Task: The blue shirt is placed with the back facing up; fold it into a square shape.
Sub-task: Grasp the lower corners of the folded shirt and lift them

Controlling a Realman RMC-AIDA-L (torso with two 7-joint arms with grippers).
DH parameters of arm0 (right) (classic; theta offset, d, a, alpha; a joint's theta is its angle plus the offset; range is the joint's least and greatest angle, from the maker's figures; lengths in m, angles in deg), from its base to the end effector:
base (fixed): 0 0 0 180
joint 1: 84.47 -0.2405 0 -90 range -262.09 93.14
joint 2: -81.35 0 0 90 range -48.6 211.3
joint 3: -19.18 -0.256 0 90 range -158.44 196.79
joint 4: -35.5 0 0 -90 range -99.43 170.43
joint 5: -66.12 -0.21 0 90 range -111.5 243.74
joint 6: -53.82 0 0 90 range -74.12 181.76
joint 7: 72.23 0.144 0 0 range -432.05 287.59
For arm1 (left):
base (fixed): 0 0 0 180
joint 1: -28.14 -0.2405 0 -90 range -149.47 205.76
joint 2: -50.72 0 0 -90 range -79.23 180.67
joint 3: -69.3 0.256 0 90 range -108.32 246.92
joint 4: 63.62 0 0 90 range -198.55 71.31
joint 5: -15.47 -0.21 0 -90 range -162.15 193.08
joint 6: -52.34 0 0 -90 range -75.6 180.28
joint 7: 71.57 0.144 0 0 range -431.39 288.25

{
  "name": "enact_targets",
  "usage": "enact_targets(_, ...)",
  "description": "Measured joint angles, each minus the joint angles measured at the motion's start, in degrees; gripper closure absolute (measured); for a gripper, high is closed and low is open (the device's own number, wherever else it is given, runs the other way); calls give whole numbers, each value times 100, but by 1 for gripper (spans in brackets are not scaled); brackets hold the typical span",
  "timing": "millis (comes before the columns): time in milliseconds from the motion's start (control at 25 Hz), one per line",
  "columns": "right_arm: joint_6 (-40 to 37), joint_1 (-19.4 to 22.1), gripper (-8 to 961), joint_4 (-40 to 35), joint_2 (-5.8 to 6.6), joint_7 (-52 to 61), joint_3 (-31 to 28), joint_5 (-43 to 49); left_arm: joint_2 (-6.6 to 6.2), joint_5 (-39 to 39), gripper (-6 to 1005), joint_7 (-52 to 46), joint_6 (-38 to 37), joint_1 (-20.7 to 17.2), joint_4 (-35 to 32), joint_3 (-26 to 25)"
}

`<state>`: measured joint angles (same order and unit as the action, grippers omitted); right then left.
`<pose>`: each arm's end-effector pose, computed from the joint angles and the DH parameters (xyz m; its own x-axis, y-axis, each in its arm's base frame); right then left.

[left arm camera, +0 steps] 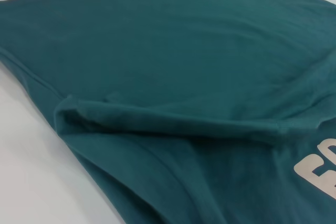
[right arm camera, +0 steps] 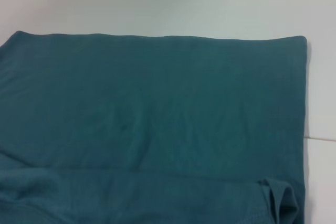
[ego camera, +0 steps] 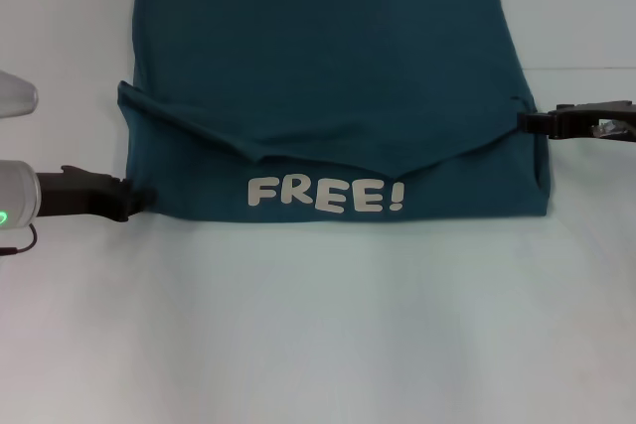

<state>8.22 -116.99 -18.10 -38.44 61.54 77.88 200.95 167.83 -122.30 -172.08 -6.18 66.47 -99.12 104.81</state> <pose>0.2685 0.4260 0.0319 0.6122 -0.6281 -0.4802 -0.7612 -0.3041 -0.5728 -0.3126 0.4006 0.0177 0.7287 0.6207 0.2894 0.6661 -0.5442 -0.5101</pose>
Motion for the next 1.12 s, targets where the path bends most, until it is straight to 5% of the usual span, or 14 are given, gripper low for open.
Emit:
enact_targets(120, 0, 3, 332, 0, 0, 0, 0, 0, 4, -17, 791, -36, 9, 0, 6, 6)
enact_targets(520, -9, 18, 331, -1, -7, 0, 1, 0, 85, -11, 929, -186, 301, -78, -25, 0)
enact_targets(920, -431, 91, 332, -319, 9, 477, 2, 165, 93, -23, 946, -174, 282, -37, -31, 58)
enact_targets(1120, -1434, 40, 334, -1158, -11, 1691, 62, 1469, 93, -23, 946, -168, 257, -32, -35, 66)
